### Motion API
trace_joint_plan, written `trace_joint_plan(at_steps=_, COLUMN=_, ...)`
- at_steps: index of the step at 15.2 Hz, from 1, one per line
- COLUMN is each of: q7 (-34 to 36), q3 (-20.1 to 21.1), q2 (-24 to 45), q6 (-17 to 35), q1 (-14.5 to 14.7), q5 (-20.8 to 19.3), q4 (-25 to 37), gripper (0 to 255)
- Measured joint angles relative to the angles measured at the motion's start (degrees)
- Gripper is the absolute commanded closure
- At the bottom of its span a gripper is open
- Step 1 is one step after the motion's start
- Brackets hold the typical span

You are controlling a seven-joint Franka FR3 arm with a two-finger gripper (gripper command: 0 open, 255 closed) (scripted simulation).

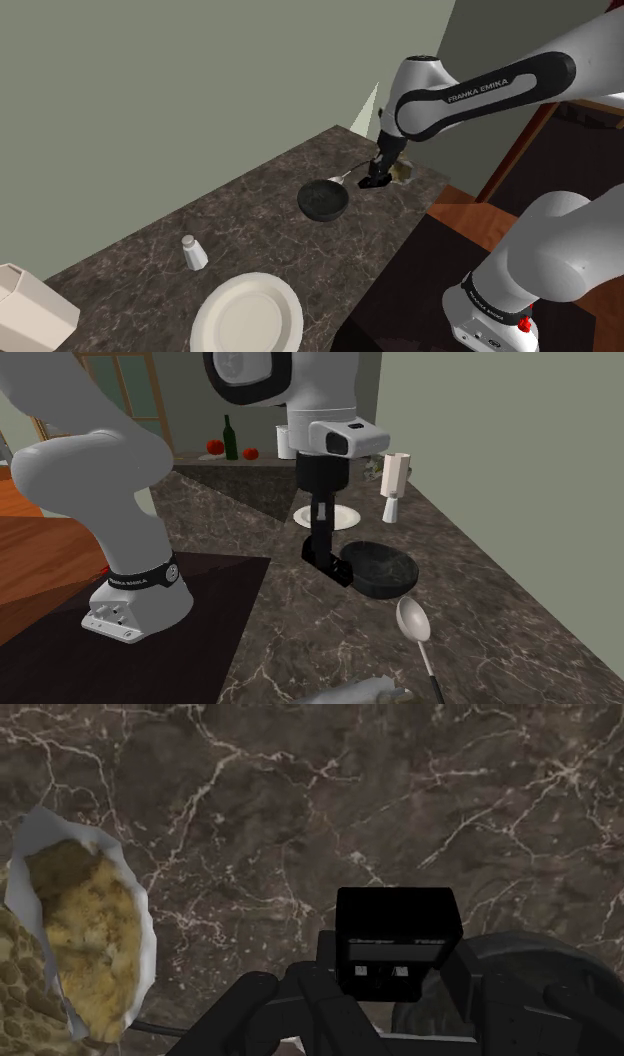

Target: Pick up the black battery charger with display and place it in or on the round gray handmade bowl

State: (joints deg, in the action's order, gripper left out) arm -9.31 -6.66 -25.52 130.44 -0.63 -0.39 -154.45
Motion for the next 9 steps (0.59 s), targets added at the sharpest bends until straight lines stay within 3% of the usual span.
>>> trace_joint_plan(at_steps=9, q7=8.78, q3=6.39, q2=11.21, q6=-0.73, q1=5.04, q5=3.21, q4=12.18, gripper=255)
